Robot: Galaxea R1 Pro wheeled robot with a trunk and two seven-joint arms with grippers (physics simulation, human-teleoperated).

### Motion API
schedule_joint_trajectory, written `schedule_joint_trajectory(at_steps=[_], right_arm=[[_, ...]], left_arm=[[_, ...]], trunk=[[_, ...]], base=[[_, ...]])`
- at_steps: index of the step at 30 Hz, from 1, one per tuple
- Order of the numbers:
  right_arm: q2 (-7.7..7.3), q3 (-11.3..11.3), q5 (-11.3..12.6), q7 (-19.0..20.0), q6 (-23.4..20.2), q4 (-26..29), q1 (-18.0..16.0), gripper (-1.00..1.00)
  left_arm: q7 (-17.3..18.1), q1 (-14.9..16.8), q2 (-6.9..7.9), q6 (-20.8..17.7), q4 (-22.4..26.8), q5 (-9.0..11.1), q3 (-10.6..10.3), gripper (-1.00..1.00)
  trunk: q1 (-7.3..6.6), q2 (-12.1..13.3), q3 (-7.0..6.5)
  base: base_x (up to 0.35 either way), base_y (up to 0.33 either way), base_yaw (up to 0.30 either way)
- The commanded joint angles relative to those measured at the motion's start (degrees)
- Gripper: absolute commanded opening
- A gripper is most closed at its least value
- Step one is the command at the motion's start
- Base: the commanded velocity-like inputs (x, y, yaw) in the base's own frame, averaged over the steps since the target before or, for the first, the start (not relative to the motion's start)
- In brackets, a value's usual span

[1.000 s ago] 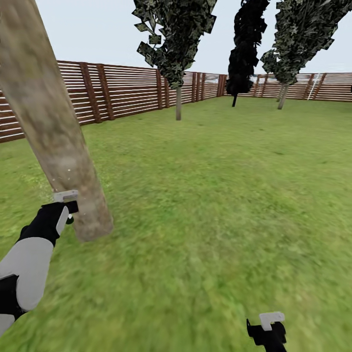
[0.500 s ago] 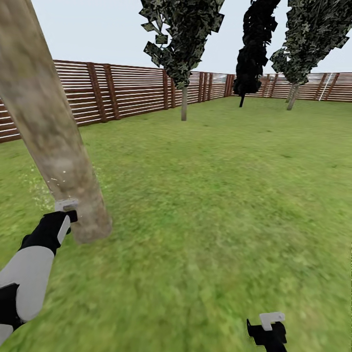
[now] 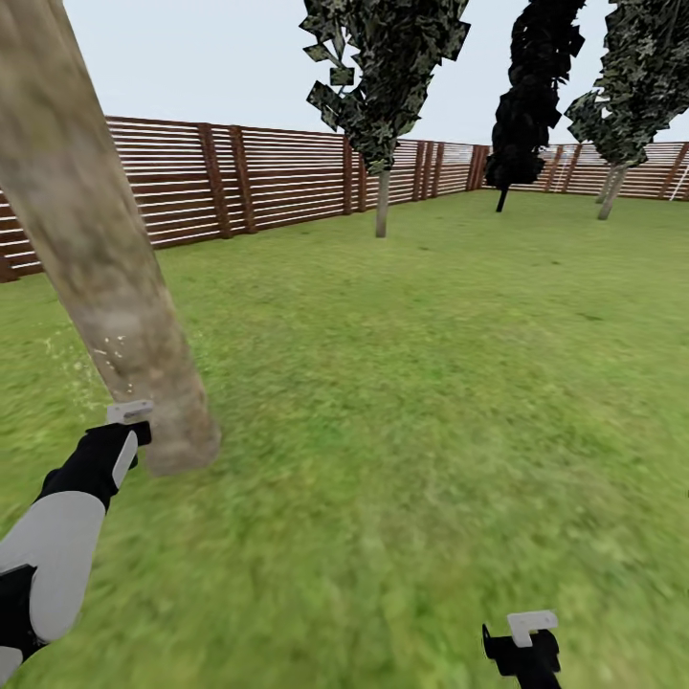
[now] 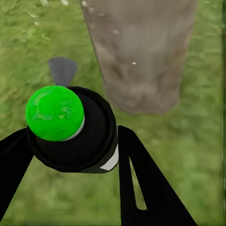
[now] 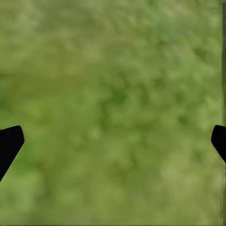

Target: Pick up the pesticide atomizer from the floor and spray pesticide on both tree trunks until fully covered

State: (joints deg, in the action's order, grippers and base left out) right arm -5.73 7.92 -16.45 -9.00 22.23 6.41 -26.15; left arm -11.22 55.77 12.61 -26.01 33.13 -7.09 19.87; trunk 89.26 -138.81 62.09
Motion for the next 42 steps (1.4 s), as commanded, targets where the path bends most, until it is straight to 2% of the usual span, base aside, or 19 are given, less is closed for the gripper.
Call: schedule_joint_trajectory(at_steps=[1, 15, 23, 28, 36, 38, 39, 42], right_arm=[[0.02, 0.43, -0.6, -0.14, 0.18, -0.08, -0.04, 1.0], [0.02, 0.43, -0.6, -0.12, 0.18, -0.08, -0.04, 1.0], [0.16, 0.43, -0.6, -0.13, 0.18, -0.08, -0.04, 1.0], [0.19, 0.41, -0.6, -0.06, 0.18, -0.08, -0.04, 1.0], [-0.07, 0.43, -0.6, -0.14, 0.18, -0.08, -0.04, 1.0], [-0.14, 0.43, -0.6, -0.14, 0.18, -0.08, -0.04, 1.0], [-0.21, 0.43, -0.59, -0.14, 0.18, -0.08, -0.04, 1.0], [-0.24, 0.43, -0.53, -0.14, 0.18, -0.08, -0.04, 1.0]], left_arm=[[0.15, 0.04, -0.04, -0.36, 0.1, -0.61, 0.17, -1.0], [0.15, 0.04, -0.03, -0.44, 0.2, -0.64, 0.5, -1.0], [0.15, 0.02, 0.26, -0.45, 0.01, -0.64, 0.67, -1.0], [0.16, -3.16, 0.17, -0.19, -0.09, -0.44, 0.7, -1.0], [0.15, -3.48, 0.35, -0.57, 0.77, -0.47, 0.87, -1.0], [-0.5, -3.51, 0.98, -0.54, 0.79, -0.52, 0.87, -1.0], [-1.95, -3.59, 1.92, -0.46, 0.8, -0.52, 0.82, -1.0], [-4.02, -4.91, 2.44, -0.09, 0.71, -0.42, 0.77, -1.0]], trunk=[[0.0, -0.02, 0.05], [0.0, -0.02, 0.05], [0.0, -0.02, 0.05], [0.0, -0.02, 0.05], [0.0, -0.02, 0.05], [0.0, -0.02, 0.05], [0.0, -0.02, 0.05], [0.0, -0.02, 0.05]], base=[[0.104, -0.255, 0.003], [0.072, -0.263, 0.005], [0.001, -0.268, 0.246], [0.04, -0.268, 0.249], [0.231, -0.182, 0.02], [0.285, -0.139, 0.0], [0.293, -0.122, 0.0], [0.302, -0.106, 0.0]])
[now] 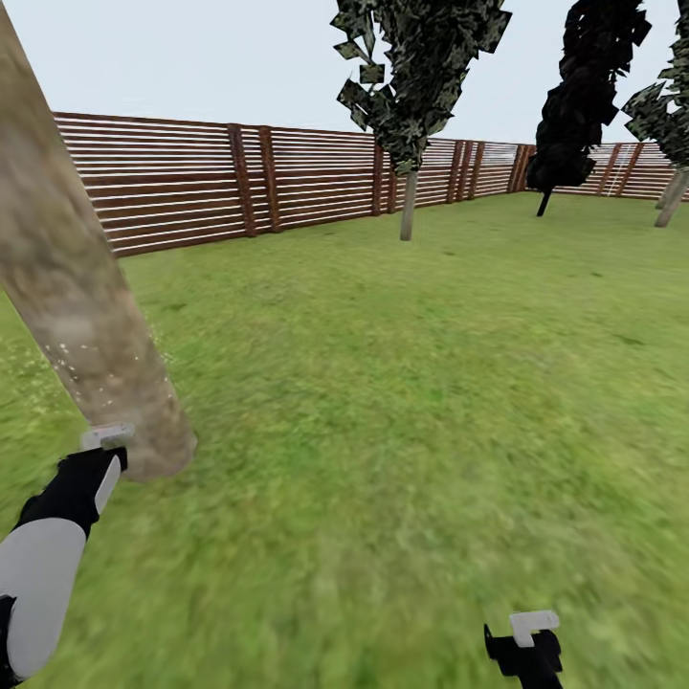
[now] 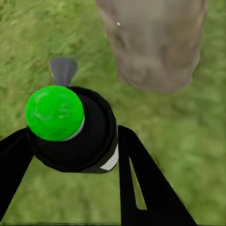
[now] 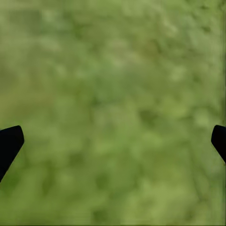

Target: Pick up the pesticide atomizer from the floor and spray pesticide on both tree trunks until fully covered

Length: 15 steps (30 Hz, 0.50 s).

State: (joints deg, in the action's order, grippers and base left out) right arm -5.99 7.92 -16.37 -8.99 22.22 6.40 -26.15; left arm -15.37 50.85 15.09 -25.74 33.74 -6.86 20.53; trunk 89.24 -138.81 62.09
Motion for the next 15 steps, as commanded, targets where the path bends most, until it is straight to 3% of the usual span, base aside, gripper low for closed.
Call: schedule_joint_trajectory(at_steps=[1, 4, 9, 12, 15], right_arm=[[0.01, 0.43, -0.6, -0.15, 0.19, -0.08, -0.04, 1.0], [0.01, 0.43, -0.59, -0.23, 0.19, -0.08, -0.04, 1.0], [0.08, 0.43, -0.63, -0.23, 0.19, -0.08, -0.04, 1.0], [0.02, 0.43, -0.68, -0.24, 0.19, -0.12, -0.04, 1.0], [0.01, 0.43, -0.68, -0.24, 0.19, -0.16, -0.04, 1.0]], left_arm=[[-0.05, -0.4, -0.05, -0.36, 0.1, -0.69, 0.07, -1.0], [-0.16, -0.99, -0.4, -0.25, -0.6, -0.6, -0.03, -1.0], [0.58, -2.55, -0.88, -0.33, -0.77, 0.05, 0.12, -1.0], [0.89, -2.6, -2.31, -0.19, -0.69, 0.01, 0.11, -1.0], [0.92, -2.6, -2.39, -0.19, -0.72, 0.01, 0.2, -1.0]], trunk=[[0.02, -0.02, 0.04], [0.02, -0.02, 0.04], [0.02, -0.02, 0.04], [0.02, -0.02, 0.04], [0.02, -0.02, 0.04]], base=[[0.304, -0.101, 0.005], [0.229, -0.078, 0.169], [0.016, -0.005, 0.247], [0.156, -0.181, 0.011], [0.231, -0.18, 0.0]])
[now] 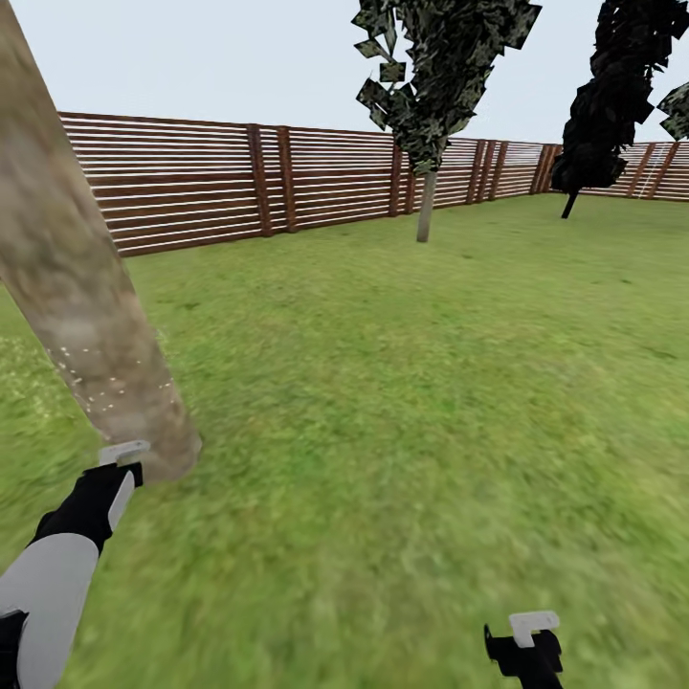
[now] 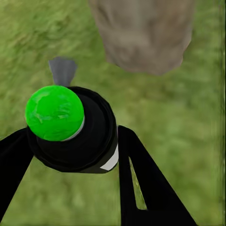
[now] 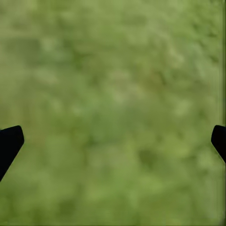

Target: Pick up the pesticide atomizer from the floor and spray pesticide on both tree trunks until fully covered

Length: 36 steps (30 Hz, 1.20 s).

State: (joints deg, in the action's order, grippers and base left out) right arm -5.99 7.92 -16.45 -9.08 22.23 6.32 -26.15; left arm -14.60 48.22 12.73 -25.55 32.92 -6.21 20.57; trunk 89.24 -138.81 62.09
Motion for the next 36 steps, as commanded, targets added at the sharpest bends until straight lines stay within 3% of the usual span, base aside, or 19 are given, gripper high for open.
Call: schedule_joint_trajectory(at_steps=[1, 7, 19, 36], right_arm=[[0.04, 0.43, -0.6, -0.15, 0.19, -0.07, -0.04, 1.0], [0.26, 0.43, -0.6, -0.13, 0.19, -0.05, -0.04, 1.0], [0.45, 0.4, -0.6, -0.08, 0.19, -0.02, -0.04, 1.0], [0.44, 0.38, -0.6, -0.06, 0.18, -0.02, -0.04, 1.0]], left_arm=[[0.13, 0.04, -0.05, -0.38, 0.06, -0.61, 0.17, -1.0], [0.01, -1.6, -0.07, 3.42, 0.13, -0.56, 0.17, -1.0], [-0.17, -1.67, 0.01, 3.49, 0.04, -0.63, 0.18, -1.0], [-0.26, -1.9, 0.1, 3.41, -0.4, -0.65, 0.18, -1.0]], trunk=[[0.01, -0.02, 0.05], [0.01, -0.02, 0.05], [0.01, -0.02, 0.05], [0.01, -0.02, 0.05]], base=[[0.241, -0.172, 0.0], [0.136, -0.225, 0.012], [0.121, -0.237, 0.247], [0.267, -0.169, 0.019]])
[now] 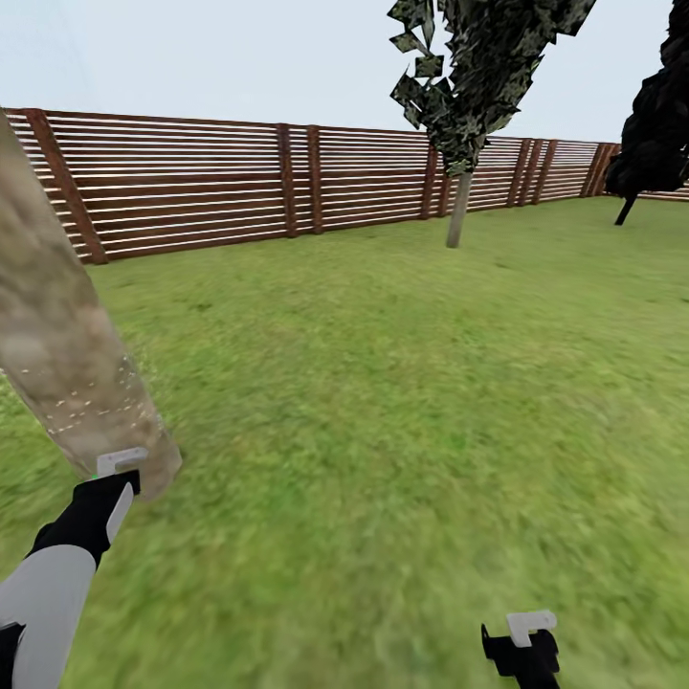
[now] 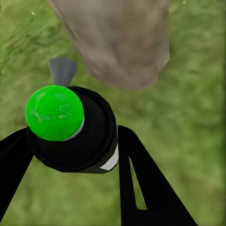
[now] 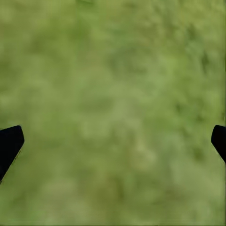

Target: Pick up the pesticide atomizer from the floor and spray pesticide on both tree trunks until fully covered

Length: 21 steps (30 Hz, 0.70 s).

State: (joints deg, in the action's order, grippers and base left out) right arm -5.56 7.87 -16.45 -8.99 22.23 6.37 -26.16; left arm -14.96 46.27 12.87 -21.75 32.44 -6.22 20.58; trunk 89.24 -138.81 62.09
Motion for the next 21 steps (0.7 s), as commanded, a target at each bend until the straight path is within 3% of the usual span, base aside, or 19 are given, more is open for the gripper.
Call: schedule_joint_trajectory(at_steps=[1, 9, 15, 21], right_arm=[[0.02, 0.41, -0.6, -0.15, 0.19, -0.07, -0.03, 1.0], [0.02, 0.41, -0.6, -0.15, 0.17, -0.07, -0.03, 1.0], [0.02, 0.39, -0.6, -0.15, 0.19, -0.05, -0.03, 1.0], [-0.13, 0.47, -0.6, -0.16, 0.19, -0.11, -0.03, 1.0]], left_arm=[[0.11, 0.04, -0.04, -0.34, 0.08, -0.63, 0.16, -1.0], [0.11, -0.05, -0.04, -0.31, 0.03, -0.63, 0.16, -1.0], [0.11, -0.9, -0.04, -0.22, -1.76, -0.57, 0.25, -1.0], [0.19, -0.92, -0.02, -0.22, -1.99, -0.54, 0.58, -1.0]], trunk=[[0.02, -0.02, 0.05], [0.02, -0.02, 0.05], [0.02, -0.02, 0.05], [0.02, -0.02, 0.05]], base=[[0.268, -0.169, 0.239], [0.241, -0.181, 0.273], [0.04, -0.253, 0.274], [0.108, -0.214, 0.034]])
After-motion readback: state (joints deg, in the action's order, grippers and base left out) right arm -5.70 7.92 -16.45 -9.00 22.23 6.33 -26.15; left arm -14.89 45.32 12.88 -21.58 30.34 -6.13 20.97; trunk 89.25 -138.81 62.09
